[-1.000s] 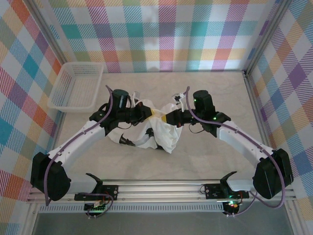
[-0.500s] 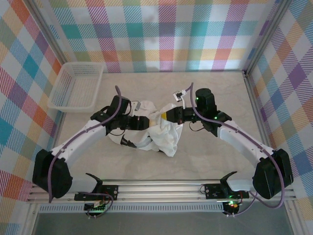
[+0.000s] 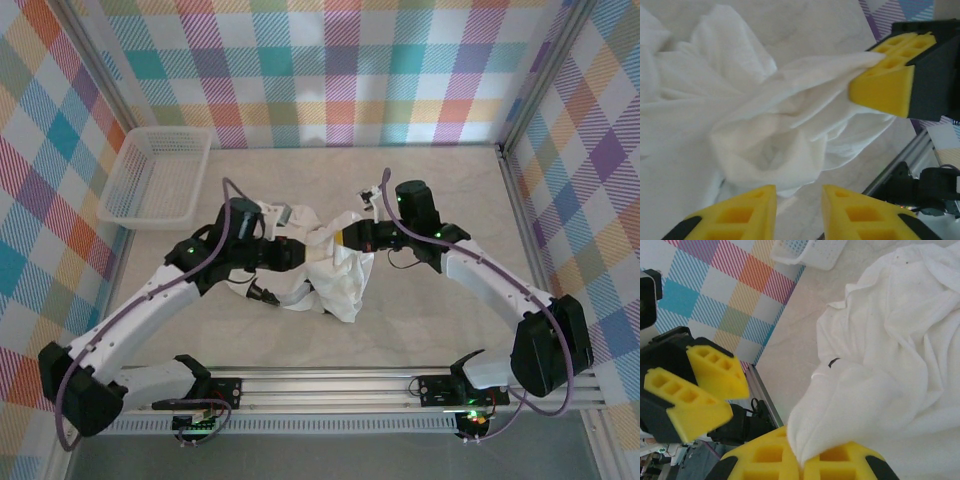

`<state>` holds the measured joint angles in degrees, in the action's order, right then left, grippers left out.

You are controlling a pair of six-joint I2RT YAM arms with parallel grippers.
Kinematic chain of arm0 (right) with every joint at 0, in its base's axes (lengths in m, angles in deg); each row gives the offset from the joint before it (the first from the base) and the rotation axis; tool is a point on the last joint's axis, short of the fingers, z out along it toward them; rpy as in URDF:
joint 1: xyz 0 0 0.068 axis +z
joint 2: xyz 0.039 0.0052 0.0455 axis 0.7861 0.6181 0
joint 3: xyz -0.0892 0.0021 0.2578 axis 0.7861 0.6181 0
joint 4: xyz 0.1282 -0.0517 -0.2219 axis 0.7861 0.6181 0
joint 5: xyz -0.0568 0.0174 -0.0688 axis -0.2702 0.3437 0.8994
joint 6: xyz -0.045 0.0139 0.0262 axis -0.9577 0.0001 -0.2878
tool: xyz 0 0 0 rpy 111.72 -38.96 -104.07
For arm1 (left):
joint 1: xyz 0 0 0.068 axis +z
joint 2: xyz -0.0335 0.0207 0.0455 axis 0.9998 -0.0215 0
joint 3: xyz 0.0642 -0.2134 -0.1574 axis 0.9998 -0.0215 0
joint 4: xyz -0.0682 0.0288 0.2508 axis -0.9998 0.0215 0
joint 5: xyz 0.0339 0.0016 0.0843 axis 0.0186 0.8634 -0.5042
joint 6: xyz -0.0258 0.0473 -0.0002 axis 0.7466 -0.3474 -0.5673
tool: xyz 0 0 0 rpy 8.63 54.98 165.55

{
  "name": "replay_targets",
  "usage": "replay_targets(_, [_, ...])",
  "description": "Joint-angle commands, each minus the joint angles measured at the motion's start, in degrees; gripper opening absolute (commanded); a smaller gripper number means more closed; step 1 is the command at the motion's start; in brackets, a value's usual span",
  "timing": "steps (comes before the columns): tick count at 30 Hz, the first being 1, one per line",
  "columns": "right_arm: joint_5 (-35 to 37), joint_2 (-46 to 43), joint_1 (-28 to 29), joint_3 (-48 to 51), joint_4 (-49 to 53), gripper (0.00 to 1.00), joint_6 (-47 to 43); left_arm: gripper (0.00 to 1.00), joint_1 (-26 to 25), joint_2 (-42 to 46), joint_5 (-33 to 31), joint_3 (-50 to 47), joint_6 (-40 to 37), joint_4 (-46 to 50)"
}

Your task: Fold the inside-out t-shirt

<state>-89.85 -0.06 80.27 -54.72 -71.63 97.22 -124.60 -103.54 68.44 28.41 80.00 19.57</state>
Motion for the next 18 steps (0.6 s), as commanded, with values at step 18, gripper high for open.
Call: replay_targets(18, [-4.7,-0.1,-0.2,-3.4,-0.2,0.0,0.0,0.51,-1.6,-20.7,2.3,7.3,-6.7,-2.0])
